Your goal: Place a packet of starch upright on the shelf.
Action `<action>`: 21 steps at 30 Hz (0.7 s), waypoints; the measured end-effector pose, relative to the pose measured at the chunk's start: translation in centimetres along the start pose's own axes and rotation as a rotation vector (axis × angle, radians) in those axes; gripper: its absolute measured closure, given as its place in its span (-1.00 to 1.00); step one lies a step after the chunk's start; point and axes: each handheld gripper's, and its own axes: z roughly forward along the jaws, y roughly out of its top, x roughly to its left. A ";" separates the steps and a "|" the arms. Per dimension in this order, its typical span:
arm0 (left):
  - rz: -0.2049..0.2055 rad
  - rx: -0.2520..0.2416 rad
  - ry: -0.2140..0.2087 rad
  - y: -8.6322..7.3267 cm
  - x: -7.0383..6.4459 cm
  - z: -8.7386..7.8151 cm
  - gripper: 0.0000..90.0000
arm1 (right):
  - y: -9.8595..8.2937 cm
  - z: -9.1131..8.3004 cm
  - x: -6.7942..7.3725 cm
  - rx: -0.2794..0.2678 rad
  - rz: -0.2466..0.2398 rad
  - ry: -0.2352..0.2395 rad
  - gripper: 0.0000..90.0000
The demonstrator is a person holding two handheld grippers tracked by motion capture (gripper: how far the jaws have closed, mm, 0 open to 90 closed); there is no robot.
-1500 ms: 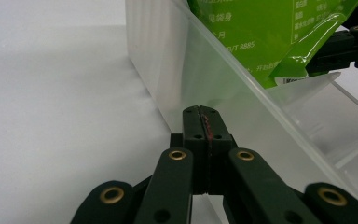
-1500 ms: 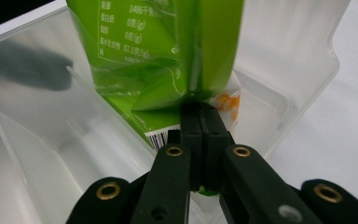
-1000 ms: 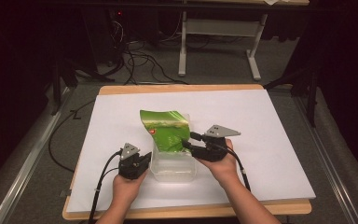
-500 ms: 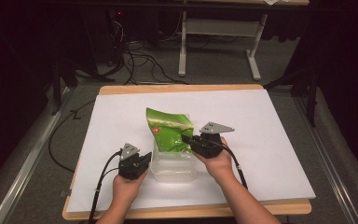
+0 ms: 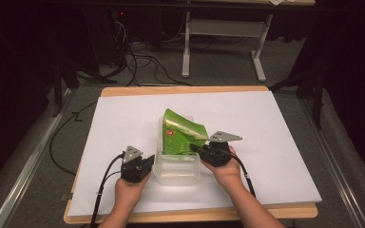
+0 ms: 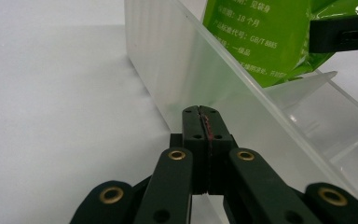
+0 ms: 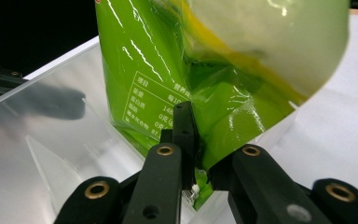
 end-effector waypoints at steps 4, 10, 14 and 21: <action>0.002 0.000 0.003 0.0 0.1 0.0 0.97 | 0.1 0.0 0.1 0.003 -0.008 -0.010 0.88; 0.015 -0.006 0.010 0.1 0.0 -0.1 0.95 | 0.4 -0.4 0.0 -0.014 -0.013 0.005 0.63; 0.022 -0.009 0.017 0.2 0.0 -0.1 0.93 | 0.5 -0.7 0.2 -0.024 -0.024 0.011 0.20; 0.034 -0.013 0.042 0.2 -0.1 -0.3 0.82 | 0.9 -1.4 0.4 -0.059 -0.040 -0.009 -0.28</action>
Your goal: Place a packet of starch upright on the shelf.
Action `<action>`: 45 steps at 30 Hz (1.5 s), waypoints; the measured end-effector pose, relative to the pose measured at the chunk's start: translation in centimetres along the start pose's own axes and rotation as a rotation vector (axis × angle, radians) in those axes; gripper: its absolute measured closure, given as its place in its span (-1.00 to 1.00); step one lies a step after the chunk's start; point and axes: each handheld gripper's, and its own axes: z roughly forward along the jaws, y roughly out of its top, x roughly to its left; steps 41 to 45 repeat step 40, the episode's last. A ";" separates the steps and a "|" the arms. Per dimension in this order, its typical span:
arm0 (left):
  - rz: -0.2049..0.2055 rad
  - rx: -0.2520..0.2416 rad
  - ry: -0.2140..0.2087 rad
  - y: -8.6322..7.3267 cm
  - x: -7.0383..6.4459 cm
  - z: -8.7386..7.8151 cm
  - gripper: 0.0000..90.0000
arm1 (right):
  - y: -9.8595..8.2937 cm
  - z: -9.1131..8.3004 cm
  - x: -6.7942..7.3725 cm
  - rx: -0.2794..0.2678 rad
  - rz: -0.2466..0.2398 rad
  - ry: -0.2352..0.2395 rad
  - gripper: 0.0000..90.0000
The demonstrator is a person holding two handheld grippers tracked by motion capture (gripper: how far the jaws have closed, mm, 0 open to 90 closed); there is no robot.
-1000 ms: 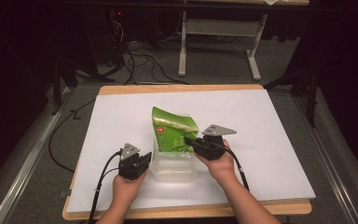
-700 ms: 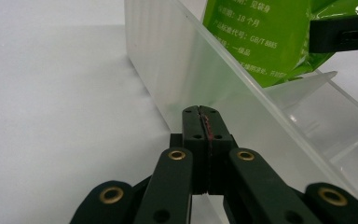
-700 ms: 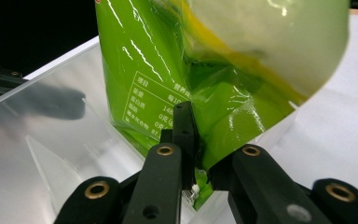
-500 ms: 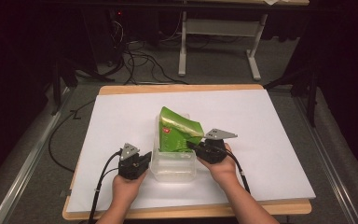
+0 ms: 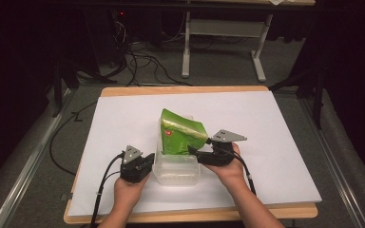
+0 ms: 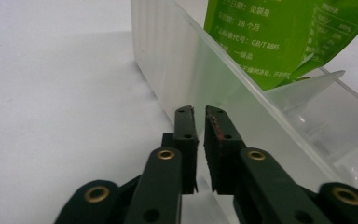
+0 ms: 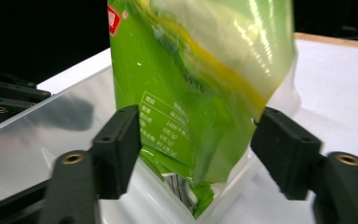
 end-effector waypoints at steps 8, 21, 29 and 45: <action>-0.020 -0.028 0.035 0.7 1.0 -1.3 0.05 | 0.2 -1.3 -0.3 0.008 -0.030 -0.037 -0.52; 0.050 0.052 0.128 1.5 3.4 -4.5 -0.14 | -1.3 -7.6 -3.2 -0.025 -0.063 -0.154 -0.35; 0.035 0.044 0.149 -0.5 5.2 -7.1 -0.12 | -4.2 -11.2 -5.2 0.006 -0.013 -0.199 -0.31; 0.012 0.027 0.112 0.0 4.2 -6.8 -0.13 | -4.6 -10.6 -5.5 0.032 0.014 -0.192 -0.43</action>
